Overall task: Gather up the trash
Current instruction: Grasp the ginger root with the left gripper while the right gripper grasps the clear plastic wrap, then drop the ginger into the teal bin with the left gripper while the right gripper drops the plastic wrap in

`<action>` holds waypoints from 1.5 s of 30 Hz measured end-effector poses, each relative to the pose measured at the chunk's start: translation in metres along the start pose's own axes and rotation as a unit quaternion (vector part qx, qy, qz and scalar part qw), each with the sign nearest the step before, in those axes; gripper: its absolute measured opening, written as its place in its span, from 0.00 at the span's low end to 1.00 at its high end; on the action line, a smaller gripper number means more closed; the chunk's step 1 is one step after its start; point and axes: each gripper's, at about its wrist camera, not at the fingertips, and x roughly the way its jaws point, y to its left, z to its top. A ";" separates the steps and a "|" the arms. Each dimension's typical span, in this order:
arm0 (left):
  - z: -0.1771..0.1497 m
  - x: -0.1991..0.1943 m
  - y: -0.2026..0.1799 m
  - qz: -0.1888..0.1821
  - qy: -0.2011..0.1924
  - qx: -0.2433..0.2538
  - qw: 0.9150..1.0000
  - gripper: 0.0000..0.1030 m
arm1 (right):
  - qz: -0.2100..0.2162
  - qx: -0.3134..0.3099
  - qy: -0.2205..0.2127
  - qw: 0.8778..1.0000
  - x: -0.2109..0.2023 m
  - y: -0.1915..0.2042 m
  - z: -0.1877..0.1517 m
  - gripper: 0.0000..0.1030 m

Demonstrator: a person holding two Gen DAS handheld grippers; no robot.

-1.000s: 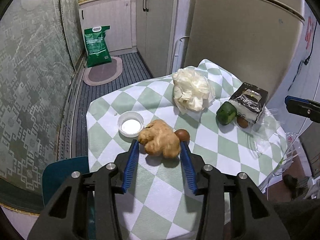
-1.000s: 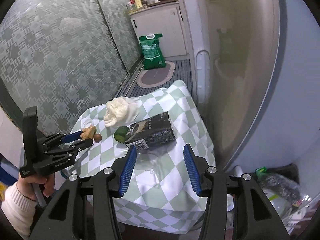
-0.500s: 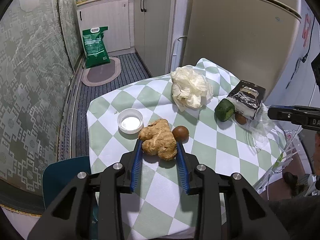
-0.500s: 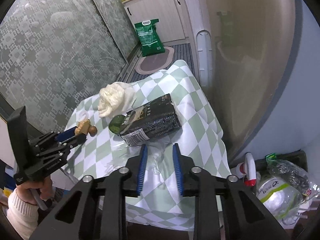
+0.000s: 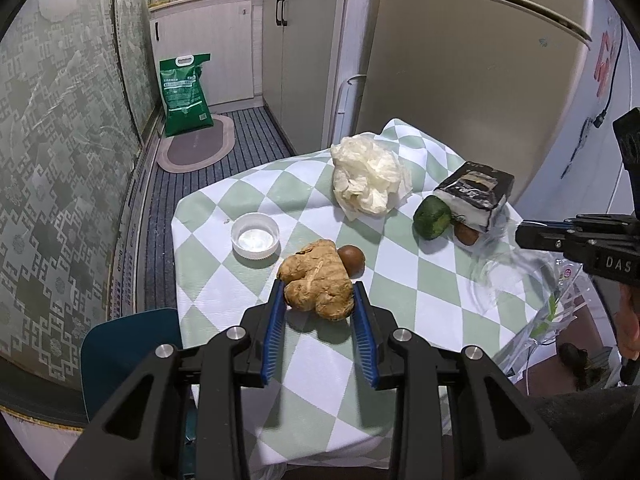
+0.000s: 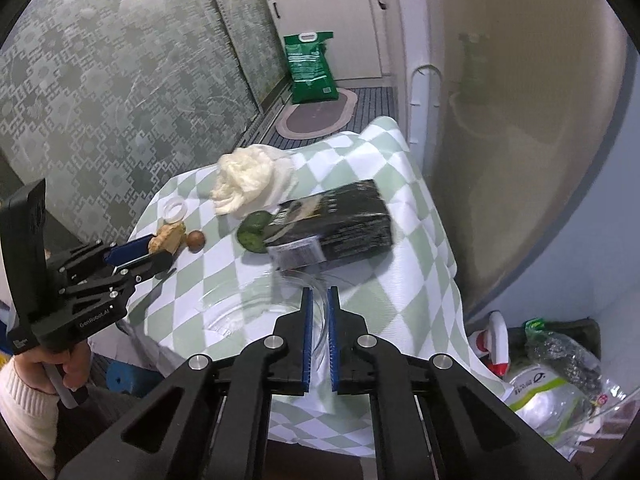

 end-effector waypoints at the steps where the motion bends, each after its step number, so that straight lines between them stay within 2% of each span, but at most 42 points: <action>1: 0.000 -0.002 0.000 -0.002 -0.001 0.000 1.000 0.35 | -0.001 -0.005 -0.001 1.000 -0.001 0.003 0.000 0.06; 12: -0.002 -0.029 0.024 -0.004 -0.024 -0.019 1.000 0.35 | -0.003 -0.043 -0.032 0.999 -0.009 0.041 0.017 0.06; 23: -0.022 -0.049 0.086 0.025 -0.025 -0.064 0.997 0.35 | 0.009 -0.084 -0.044 0.995 0.002 0.099 0.038 0.06; 36: -0.067 -0.034 0.148 0.069 0.054 -0.086 0.992 0.35 | 0.029 -0.136 -0.039 0.990 0.028 0.172 0.052 0.06; 45: -0.096 -0.012 0.171 0.079 0.118 -0.092 0.986 0.35 | 0.029 -0.175 -0.019 0.984 0.057 0.215 0.051 0.06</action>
